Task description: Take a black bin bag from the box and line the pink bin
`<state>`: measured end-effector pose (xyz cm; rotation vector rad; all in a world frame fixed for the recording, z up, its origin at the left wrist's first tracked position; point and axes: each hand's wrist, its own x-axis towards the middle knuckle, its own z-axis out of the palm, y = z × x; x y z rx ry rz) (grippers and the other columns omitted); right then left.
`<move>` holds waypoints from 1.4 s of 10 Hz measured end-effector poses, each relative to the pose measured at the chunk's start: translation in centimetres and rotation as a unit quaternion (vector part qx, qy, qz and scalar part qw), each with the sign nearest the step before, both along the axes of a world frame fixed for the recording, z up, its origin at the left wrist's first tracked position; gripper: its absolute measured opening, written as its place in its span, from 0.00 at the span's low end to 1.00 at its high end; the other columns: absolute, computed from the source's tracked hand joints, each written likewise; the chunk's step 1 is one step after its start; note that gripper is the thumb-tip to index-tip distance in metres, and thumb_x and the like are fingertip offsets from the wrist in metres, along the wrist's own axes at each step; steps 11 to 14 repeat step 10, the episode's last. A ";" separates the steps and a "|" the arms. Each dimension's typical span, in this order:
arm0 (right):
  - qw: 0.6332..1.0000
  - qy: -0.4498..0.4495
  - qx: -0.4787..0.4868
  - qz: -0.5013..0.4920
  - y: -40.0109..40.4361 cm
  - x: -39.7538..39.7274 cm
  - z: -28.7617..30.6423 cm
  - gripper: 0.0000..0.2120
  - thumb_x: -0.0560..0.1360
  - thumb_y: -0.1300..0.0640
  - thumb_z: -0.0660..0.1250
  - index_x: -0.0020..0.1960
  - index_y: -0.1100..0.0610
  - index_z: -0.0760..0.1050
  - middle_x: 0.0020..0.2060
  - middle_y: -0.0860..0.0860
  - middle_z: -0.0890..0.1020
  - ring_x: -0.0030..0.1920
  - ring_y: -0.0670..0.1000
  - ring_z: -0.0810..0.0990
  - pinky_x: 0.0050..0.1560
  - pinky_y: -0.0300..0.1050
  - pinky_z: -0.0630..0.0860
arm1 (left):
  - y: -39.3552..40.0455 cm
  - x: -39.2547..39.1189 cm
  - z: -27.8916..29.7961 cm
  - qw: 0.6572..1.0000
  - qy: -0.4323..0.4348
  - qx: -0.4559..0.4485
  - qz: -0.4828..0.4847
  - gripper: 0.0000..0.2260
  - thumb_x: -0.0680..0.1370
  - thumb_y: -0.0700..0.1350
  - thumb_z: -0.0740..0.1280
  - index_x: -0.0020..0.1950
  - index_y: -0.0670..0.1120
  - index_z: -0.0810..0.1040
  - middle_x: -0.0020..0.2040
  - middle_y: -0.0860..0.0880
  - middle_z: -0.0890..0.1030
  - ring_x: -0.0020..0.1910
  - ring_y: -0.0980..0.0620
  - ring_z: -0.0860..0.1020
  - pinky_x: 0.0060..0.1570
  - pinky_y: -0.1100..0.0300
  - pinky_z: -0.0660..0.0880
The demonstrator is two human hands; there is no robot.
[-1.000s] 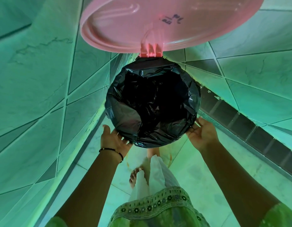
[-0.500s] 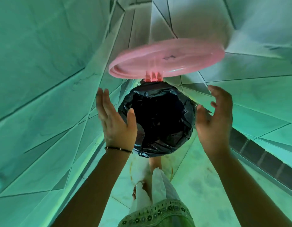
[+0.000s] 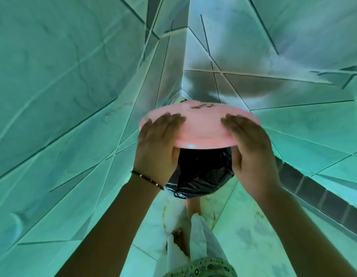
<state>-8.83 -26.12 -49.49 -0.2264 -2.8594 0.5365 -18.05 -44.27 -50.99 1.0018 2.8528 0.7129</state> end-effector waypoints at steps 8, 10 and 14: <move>0.951 -0.302 -0.022 0.067 -3.6 9.6 -11.3 0.26 0.70 0.53 0.64 0.66 0.60 0.71 0.64 0.60 0.76 0.64 0.64 0.74 0.60 0.64 0.73 | -2.6 10.9 -10.2 0.957 -0.151 -0.245 -0.045 0.38 0.67 0.54 0.73 0.72 0.44 0.63 0.74 0.46 0.63 0.71 0.43 0.66 0.65 0.45 0.68; 0.888 -0.295 -0.314 -0.158 -3.8 10.8 3.1 0.09 0.77 0.63 0.58 0.52 0.57 0.76 0.44 0.49 0.81 0.44 0.45 0.79 0.45 0.27 0.73 | -1.6 12.7 3.4 0.932 -0.352 0.003 0.084 0.18 0.79 0.48 0.58 0.69 0.46 0.66 0.69 0.48 0.72 0.68 0.50 0.69 0.64 0.63 0.64; 0.888 -0.295 -0.314 -0.158 -3.8 10.8 3.1 0.09 0.77 0.63 0.58 0.52 0.57 0.76 0.44 0.49 0.81 0.44 0.45 0.79 0.45 0.27 0.73 | -1.6 12.7 3.4 0.932 -0.352 0.003 0.084 0.18 0.79 0.48 0.58 0.69 0.46 0.66 0.69 0.48 0.72 0.68 0.50 0.69 0.64 0.63 0.64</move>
